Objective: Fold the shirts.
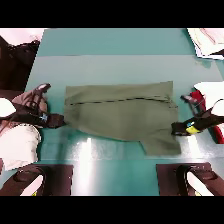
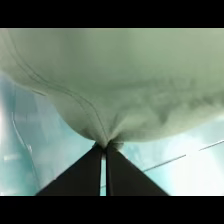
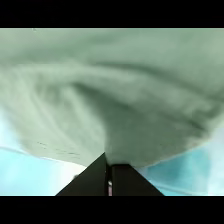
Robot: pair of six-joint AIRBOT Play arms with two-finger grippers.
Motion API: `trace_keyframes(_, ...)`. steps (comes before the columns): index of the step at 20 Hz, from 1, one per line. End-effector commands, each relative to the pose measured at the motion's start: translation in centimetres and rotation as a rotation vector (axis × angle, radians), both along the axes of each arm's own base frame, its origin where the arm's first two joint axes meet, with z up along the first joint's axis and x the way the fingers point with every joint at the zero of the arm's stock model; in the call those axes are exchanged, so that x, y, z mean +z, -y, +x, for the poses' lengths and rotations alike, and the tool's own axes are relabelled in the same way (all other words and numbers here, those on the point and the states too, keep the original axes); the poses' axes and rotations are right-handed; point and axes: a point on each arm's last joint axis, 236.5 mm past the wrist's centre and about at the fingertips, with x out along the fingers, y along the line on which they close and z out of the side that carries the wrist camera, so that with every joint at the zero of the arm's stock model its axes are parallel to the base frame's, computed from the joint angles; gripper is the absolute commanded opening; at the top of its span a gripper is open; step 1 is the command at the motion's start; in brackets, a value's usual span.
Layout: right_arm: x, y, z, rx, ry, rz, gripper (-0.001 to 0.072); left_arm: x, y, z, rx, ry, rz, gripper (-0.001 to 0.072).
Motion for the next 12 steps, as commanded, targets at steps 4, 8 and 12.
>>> trace_keyframes(4, 9.1, 2.1, 7.7, -0.075, 0.325, -0.026, 0.0020, 5.2, 0.1, 4.9, 0.047, 0.228, -0.026, 0.0022)
trace_keyframes(8, 9.6, 1.9, 13.2, -0.035, 0.379, -0.032, 0.0020, 5.6, -2.4, 7.6, 0.106, 0.337, 0.069, 0.0023)
trace_keyframes(12, 8.2, 2.1, 18.1, -0.046, 0.388, -0.033, 0.0019, 5.9, -3.7, 11.5, 0.194, 0.443, 0.094, 0.0023)
